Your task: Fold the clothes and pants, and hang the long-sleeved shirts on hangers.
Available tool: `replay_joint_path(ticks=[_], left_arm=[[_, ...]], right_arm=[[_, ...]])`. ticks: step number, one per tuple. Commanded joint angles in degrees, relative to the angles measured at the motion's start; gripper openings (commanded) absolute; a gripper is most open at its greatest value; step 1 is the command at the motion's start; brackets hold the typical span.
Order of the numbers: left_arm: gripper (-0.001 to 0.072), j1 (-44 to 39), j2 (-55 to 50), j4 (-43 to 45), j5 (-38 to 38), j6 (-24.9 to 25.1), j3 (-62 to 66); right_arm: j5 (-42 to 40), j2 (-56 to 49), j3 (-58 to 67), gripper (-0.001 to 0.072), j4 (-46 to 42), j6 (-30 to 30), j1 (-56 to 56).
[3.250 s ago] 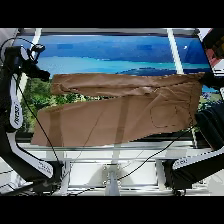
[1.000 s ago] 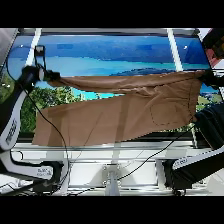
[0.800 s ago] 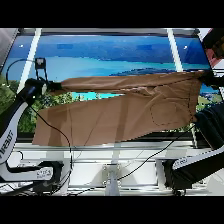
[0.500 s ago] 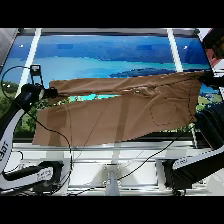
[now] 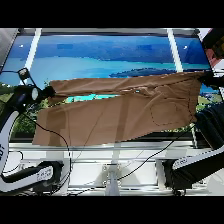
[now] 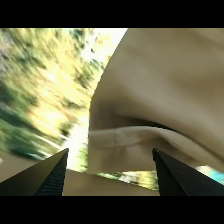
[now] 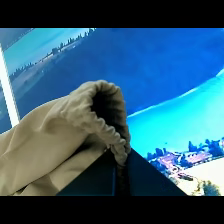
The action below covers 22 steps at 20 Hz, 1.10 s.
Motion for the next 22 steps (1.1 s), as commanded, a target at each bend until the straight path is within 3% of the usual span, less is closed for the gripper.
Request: replay_joint_path(ticks=[1, 2, 5, 7, 10, 13, 15, 20, 22], left_arm=[[0.0604, 5.14, 0.09, -14.67, 0.22, -1.53, -0.02], [0.0604, 6.32, 0.07, -15.78, 0.48, -1.81, -0.02], [0.0599, 8.87, -1.11, -17.49, 3.48, -9.73, 0.04], [0.0579, 8.98, -3.48, -22.8, 4.55, -9.79, 0.59], [0.0579, 8.59, -8.48, -36.11, 4.5, -5.07, 2.73], [0.0557, 8.7, -11.52, -46.16, 2.67, -4.85, 3.58], [0.0466, 8.79, -11.93, -44.13, 2.64, -4.85, 3.58], [0.0467, 9.62, -11.91, -41.29, -2.14, -4.26, 3.61], [0.0493, 9.75, -11.82, -41.38, -5.42, 0.37, 3.61]], right_arm=[[0.02, -0.02, -0.02, 0.0035, 0.0, -0.02, 0.02], [0.02, -0.02, -0.02, 0.0035, 0.0, -0.02, 0.02], [0.0, -0.02, -0.02, 0.0035, -0.04, -0.02, 0.02], [0.02, -0.02, -0.02, 0.0035, -0.04, -0.02, 0.02], [0.02, -0.02, -0.02, 0.0035, -0.11, -0.02, 0.02], [0.04, -0.02, -0.02, 0.0035, -1.64, -0.02, 0.02], [0.09, -0.02, -0.02, 0.0035, -2.38, -0.02, 0.02], [0.04, -0.02, -0.02, 0.0035, -2.4, -0.02, 0.02], [0.07, -0.02, -0.02, 0.0035, -2.4, -0.02, 0.02]])
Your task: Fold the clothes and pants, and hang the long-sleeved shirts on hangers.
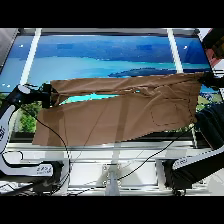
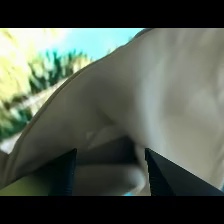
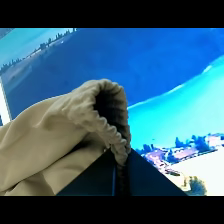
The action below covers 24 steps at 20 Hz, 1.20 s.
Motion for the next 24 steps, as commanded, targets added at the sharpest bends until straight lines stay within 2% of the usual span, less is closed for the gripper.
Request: replay_joint_path(ticks=[1, 4, 5, 7, 10, 11, 12, 16, 18, 19, 20, 21, 22, 24], left_arm=[[0.0514, 0.37, 0.02, -0.15, -5.38, 5.16, 0.07], [0.0514, 1.27, 1.42, -0.31, -5.81, 6.19, 0.28], [0.0514, 1.57, 2.03, -0.37, -5.84, 9.86, 0.68], [0.0514, 1.75, 3.21, 0.02, -5.9, 22.8, 1.92], [0.0518, 0.24, 3.37, 0.37, -6.54, 49.94, 2.56], [0.0518, -0.9, 3.15, 1.97, -6.49, 57.02, 2.56], [0.0518, -2.29, 2.69, 4.76, -6.51, 60.67, 2.56], [0.0515, -7.23, 1.97, 20.59, -6.93, 61.35, 2.56], [0.0477, -9.31, 1.9, 30.32, -7.74, 61.29, 2.56], [0.0397, -10.05, 1.86, 34.23, -7.67, 61.26, 2.56], [0.0255, -10.47, 1.79, 36.87, -7.1, 61.13, 2.56], [0.0068, -10.58, 1.79, 38.73, -5.99, 61.13, 2.56], [0.0025, -10.6, 1.79, 40.15, -3.87, 61.13, 2.58], [0.0025, -10.6, 1.79, 46.16, 1.86, 61.16, 2.93]], right_arm=[[0.04, -0.02, -0.02, 0.0035, -0.17, 0.0, 0.02], [0.02, -0.02, -0.02, 0.0035, -0.17, 0.0, 0.02], [0.02, -0.02, -0.02, 0.0035, -0.17, -0.02, 0.02], [0.0, -0.02, -0.02, 0.0035, -0.17, -0.02, 0.02], [0.07, -0.02, -0.02, 0.0035, -0.17, 0.0, 0.02], [0.24, -0.02, -0.02, 0.0035, -0.15, 0.0, 0.02], [0.68, -0.02, -0.02, 0.0035, -0.15, 0.0, 0.02], [1.95, -0.02, -0.02, 0.0035, -0.15, 0.0, 0.02], [1.99, -0.02, -0.02, 0.0035, -0.15, 0.0, 0.02], [1.99, -0.02, -0.02, 0.0035, -0.15, 0.0, 0.02], [1.97, -0.02, -0.02, 0.0035, -0.15, 0.0, 0.02], [1.95, -0.02, -0.02, 0.0035, -0.15, 0.0, 0.02], [1.81, -0.02, -0.02, 0.0035, -0.04, 0.0, 0.02], [0.33, 0.02, 0.07, 0.0034, 0.61, 0.0, 0.46]])
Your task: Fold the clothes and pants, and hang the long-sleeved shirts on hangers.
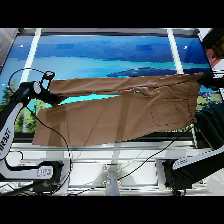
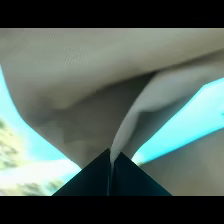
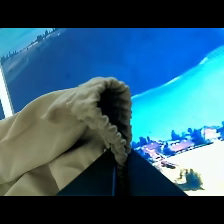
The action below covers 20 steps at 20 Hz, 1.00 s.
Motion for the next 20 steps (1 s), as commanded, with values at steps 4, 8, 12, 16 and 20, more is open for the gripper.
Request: replay_joint_path(ticks=[4, 8, 12, 16, 20], left_arm=[[0.0024, -0.33, -0.04, 26.43, 13.62, 0.81, 5.97], [0.0023, 2.49, -0.04, 28.94, 13.9, 0.85, 9.11], [0.0023, 2.49, -0.96, 27.04, 10.25, 0.81, 8.98], [0.0022, 0.07, -1.2, 25.7, 4.79, 0.81, 4.5], [0.0023, -2.01, -1.22, 25.73, -0.48, 0.83, -1.11]], right_arm=[[-8.63, 0.09, 0.15, 0.0034, 1.27, 0.17, 2.51], [-18.73, 0.09, 0.15, 0.0034, -0.42, 5.03, 5.01], [-25.05, -0.28, 0.15, 0.0034, -0.76, 6.51, 6.36], [-25.27, -3.06, 0.09, 0.0034, -1.6, 8.48, 6.93], [-27.56, -4.7, -0.02, 0.0034, -1.7, 9.44, 6.91]])
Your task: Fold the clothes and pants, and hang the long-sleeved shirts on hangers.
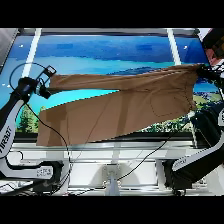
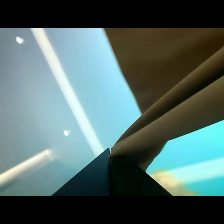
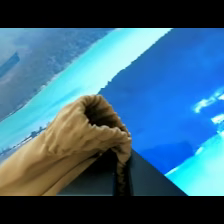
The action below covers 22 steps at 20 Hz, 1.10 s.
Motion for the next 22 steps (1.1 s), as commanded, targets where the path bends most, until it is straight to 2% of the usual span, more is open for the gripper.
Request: replay_joint_path(ticks=[1, 6, 7, 8, 9, 10, 14, 19, 20, 22], left_arm=[[0.0024, -1.16, -0.09, -0.13, -4.04, 0.0, -4.63], [0.0034, -1.09, -0.37, 0.24, -1.88, -0.02, -5.35], [0.0136, -1.09, -0.37, 0.26, -1.62, 0.0, -5.35], [0.0385, -1.09, -0.37, 0.26, -1.62, -0.02, -5.35], [0.057, -1.09, -0.37, 0.26, -1.64, -0.02, -5.35], [0.0585, -1.05, -0.37, 0.35, -1.68, -0.02, -5.35], [0.0584, -1.05, 0.04, 1.57, -1.7, -0.04, -5.25], [0.0583, 1.01, 3.61, 2.01, -2.16, -0.31, -5.09], [0.0583, 1.99, 4.61, 2.03, -2.36, -2.54, -4.87], [0.0583, 4.57, 7.1, 1.9, -3.72, -12.09, -4.63]], right_arm=[[-3.02, -1.05, -0.04, 0.0034, -0.31, 1.09, 0.15], [-3.98, -1.05, -0.04, 0.0035, -0.31, 1.07, 0.17], [-3.45, -1.05, -0.04, 0.006, -0.28, 0.9, 0.17], [-2.95, -1.03, -0.04, 0.0266, -0.28, 0.83, 0.17], [-2.27, -1.03, 0.02, 0.0521, -0.31, 0.83, 0.17], [-1.49, -0.96, 0.11, 0.058, -0.28, 0.81, 0.15], [1.88, 1.49, 0.11, 0.058, -1.42, 0.83, -0.28], [8.11, 8.2, 0.11, 0.0579, -8.66, 1.22, -3.87], [9.88, 9.66, 0.11, 0.0573, -9.49, 1.92, -4.98], [16.35, 12.09, 0.11, 0.0514, -11.13, 2.23, -7.61]])
